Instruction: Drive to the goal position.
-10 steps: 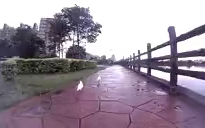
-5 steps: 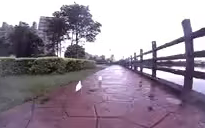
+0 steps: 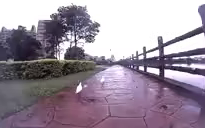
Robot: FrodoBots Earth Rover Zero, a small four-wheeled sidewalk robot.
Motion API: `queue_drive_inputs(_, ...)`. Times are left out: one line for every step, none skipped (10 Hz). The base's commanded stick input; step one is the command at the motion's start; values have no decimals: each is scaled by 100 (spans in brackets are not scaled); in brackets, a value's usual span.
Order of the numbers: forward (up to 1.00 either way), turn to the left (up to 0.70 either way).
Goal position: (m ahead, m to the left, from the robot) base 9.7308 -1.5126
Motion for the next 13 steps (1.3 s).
queue_drive_inputs(0, 0)
queue_drive_inputs(0, 0)
queue_drive_inputs(0, 0)
queue_drive_inputs(0, 0)
queue_drive_inputs(0, 0)
queue_drive_inputs(0, 0)
queue_drive_inputs(0, 0)
queue_drive_inputs(82, -1)
queue_drive_inputs(100, -1)
queue_drive_inputs(100, -1)
queue_drive_inputs(100, -7)
queue_drive_inputs(100, -31)
queue_drive_inputs(100, -41)
